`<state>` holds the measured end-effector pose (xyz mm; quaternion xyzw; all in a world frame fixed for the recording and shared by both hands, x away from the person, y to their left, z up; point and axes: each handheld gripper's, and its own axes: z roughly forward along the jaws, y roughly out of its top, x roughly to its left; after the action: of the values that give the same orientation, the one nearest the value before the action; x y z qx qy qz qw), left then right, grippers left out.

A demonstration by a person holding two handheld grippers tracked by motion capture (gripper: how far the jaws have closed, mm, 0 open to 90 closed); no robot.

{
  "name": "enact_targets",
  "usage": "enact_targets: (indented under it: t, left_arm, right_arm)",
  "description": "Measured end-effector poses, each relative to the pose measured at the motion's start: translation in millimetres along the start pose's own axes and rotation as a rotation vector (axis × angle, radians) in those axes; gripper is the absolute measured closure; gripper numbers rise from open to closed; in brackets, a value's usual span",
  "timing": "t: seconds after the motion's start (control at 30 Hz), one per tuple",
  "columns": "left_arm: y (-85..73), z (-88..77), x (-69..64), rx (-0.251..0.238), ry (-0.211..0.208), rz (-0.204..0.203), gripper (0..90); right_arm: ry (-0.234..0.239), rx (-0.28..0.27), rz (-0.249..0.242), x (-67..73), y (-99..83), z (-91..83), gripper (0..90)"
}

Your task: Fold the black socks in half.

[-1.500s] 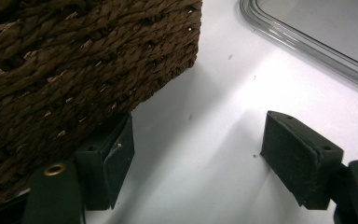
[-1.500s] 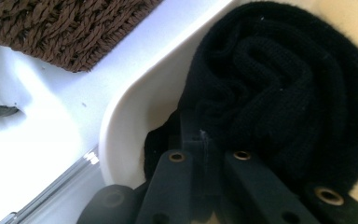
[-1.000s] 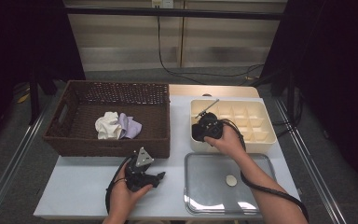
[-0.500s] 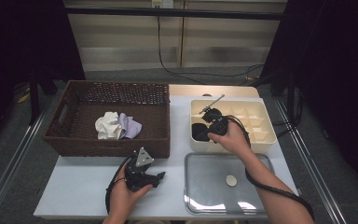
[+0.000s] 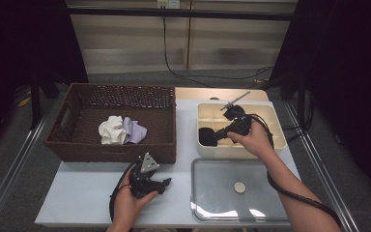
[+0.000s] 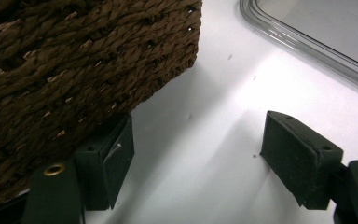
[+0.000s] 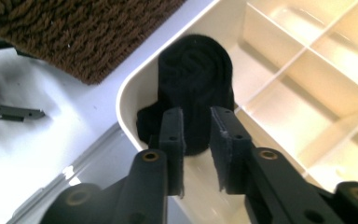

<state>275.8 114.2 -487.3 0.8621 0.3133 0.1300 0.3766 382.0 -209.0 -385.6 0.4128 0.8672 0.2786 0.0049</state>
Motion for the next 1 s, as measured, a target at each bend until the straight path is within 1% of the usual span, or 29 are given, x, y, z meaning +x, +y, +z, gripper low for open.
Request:
enact_targets:
  t: [0.07, 0.13, 0.17, 0.2, 0.23, 0.33, 0.4, 0.5, 0.63, 0.73, 0.83, 0.97, 1.0]
  left_arm:
    - [0.0, 0.1, -0.4, -0.001, -0.001, -0.003, 25.1]
    - [0.0, -0.1, 0.0, 0.002, 0.000, 0.001, 25.1]
    - [0.0, 0.1, -0.4, 0.000, 0.000, -0.003, 25.1]
    - [0.0, -0.1, -0.1, 0.001, 0.000, 0.000, 25.1]
    - [0.0, 0.0, -0.1, 0.001, 0.000, 0.000, 25.1]
    - [0.0, -0.1, 0.0, 0.002, -0.001, 0.000, 25.1]
    - [0.0, -0.1, 0.0, 0.002, 0.000, 0.000, 25.1]
    - [0.0, -0.1, 0.0, 0.002, 0.000, 0.000, 25.1]
    - [0.0, -0.1, 0.0, 0.002, 0.000, 0.000, 25.1]
    - [0.0, 0.0, 0.0, 0.001, 0.000, 0.001, 25.1]
    - [0.0, 0.0, 0.1, 0.001, -0.001, 0.000, 25.1]
    - [0.0, 0.0, 0.1, 0.001, -0.001, 0.000, 25.1]
    - [0.0, 0.0, 0.1, 0.001, -0.001, 0.000, 25.1]
  right_arm:
    - [-0.006, 0.001, 0.001, 0.5, -2.7, -2.8, 66.4]
    - [-0.008, -0.004, -0.003, 1.0, -4.9, -4.9, 63.8]
    - [-0.012, -0.008, -0.003, 1.4, -6.3, -5.8, 59.9]
    - [-0.012, -0.008, -0.002, 2.0, -7.2, -6.3, 58.4]
    - [-0.013, -0.011, -0.009, 2.9, -8.5, -7.2, 57.2]
    - [-0.020, -0.023, -0.032, 6.6, -12.3, -9.5, 47.4]
    - [-0.010, -0.029, -0.031, 8.5, -14.6, -10.3, 41.4]
    - [-0.011, -0.043, -0.055, 11.7, -18.2, -11.2, 34.1]
    - [-0.012, -0.060, -0.076, 18.3, -23.5, -13.6, 29.4]
    - [-0.001, -0.069, -0.075, 20.4, -28.2, -14.6, 25.8]
    - [0.002, -0.065, -0.082, 22.6, -32.8, -14.3, 23.5]
    - [-0.005, -0.067, -0.110, 26.1, -38.8, -14.2, 22.7]
    - [-0.003, -0.066, -0.106, 27.4, -40.2, -14.3, 22.5]
